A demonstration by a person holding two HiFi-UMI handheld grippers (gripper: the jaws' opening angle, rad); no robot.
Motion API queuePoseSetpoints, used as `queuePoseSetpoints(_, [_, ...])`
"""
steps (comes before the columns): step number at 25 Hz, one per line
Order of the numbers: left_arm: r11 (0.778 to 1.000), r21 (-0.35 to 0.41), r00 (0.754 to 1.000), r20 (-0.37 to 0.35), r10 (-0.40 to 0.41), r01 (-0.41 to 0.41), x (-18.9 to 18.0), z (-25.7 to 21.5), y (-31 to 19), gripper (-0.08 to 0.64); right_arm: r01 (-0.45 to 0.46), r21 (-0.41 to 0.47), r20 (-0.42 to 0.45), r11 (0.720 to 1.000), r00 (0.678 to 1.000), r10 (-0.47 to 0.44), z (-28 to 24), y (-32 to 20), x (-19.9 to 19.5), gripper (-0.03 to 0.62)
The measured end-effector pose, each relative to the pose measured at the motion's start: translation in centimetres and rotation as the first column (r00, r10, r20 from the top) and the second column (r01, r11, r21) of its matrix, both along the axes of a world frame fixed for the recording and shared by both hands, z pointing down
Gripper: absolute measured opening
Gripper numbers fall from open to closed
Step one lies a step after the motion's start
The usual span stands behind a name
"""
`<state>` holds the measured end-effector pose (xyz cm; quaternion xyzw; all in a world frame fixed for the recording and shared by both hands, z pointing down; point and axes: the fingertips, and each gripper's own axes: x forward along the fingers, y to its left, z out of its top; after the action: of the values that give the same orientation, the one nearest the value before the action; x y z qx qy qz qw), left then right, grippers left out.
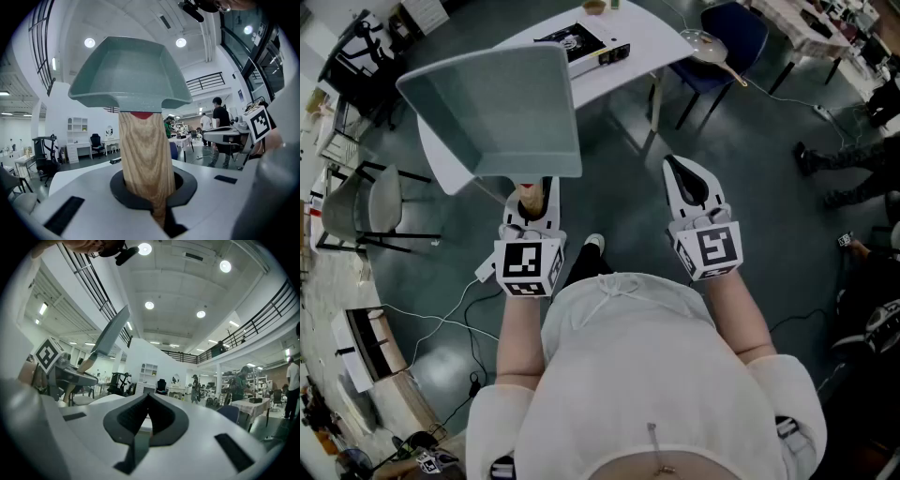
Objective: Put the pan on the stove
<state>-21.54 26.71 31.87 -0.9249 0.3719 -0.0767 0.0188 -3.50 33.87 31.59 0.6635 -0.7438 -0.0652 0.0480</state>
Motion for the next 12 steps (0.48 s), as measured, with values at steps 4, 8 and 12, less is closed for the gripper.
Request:
queuePoseSetpoints(4, [1.000,0.007,1.000,0.001,0.000,0.000,0.5,-0.3,0.2,0.025,-0.006,-0.005,0.017,1.000,1.000,0.006,-0.1,0.3,0.5,0.002])
queuePoseSetpoints(8, [1.000,0.013,1.000,0.005,0.004,-0.004,0.8,-0.5,-0.1,0.025,-0.005,-0.007,0.024,1.000,1.000,0.005,-0.2,0.1,0.6,0.002])
queuePoseSetpoints(12, [1.000,0.006,1.000,0.009,0.011,-0.011,1.3,-0.2,-0.3,0.025,-0.005,-0.014,0.045,1.000,0.999,0.006,0.2,-0.1,0.9,0.002])
